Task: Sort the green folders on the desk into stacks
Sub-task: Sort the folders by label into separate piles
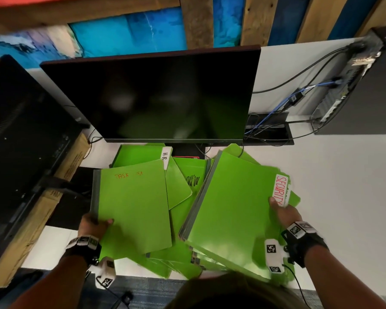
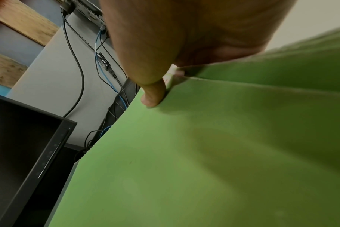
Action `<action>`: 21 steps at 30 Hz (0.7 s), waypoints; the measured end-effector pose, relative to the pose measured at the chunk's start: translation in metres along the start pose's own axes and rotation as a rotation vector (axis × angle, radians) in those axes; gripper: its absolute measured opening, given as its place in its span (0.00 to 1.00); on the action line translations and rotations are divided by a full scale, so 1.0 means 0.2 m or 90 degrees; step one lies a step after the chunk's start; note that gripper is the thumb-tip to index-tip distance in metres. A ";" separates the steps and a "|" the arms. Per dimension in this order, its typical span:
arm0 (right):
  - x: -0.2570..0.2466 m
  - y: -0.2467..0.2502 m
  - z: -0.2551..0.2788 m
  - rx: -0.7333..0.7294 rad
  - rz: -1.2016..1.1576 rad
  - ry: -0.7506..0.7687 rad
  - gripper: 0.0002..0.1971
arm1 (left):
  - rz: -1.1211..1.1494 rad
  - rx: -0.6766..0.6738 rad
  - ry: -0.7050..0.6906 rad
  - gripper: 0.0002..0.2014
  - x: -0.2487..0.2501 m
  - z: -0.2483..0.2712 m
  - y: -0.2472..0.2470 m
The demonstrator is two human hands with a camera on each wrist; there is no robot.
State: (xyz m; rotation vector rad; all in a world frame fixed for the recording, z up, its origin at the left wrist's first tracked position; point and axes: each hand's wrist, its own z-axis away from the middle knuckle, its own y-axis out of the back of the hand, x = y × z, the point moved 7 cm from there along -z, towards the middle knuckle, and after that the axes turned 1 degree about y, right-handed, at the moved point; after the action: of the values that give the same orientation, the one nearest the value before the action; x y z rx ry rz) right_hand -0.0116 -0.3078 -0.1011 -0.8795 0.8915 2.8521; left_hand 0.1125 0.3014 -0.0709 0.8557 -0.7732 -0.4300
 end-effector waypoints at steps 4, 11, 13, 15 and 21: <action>0.00 0.00 0.00 0.000 -0.005 -0.004 0.30 | -0.070 0.016 -0.078 0.26 0.18 -0.09 0.04; -0.01 0.00 0.03 0.011 -0.027 -0.004 0.29 | -0.253 -0.006 -0.053 0.32 0.32 -0.29 0.01; -0.02 0.00 0.03 0.015 -0.033 -0.004 0.29 | -0.252 -0.007 -0.041 0.35 0.35 -0.31 0.00; -0.02 0.00 0.03 0.014 -0.037 -0.008 0.29 | -0.227 -0.026 -0.039 0.34 0.36 -0.35 -0.03; -0.01 0.00 0.02 0.007 -0.039 -0.019 0.29 | -0.173 -0.082 -0.063 0.27 0.40 -0.47 -0.10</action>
State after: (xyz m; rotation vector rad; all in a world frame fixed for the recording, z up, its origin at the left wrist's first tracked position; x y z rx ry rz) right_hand -0.0116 -0.3054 -0.0984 -0.8466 0.8611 2.7981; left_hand 0.2344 0.2877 -0.0927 0.8261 -0.7140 -0.7600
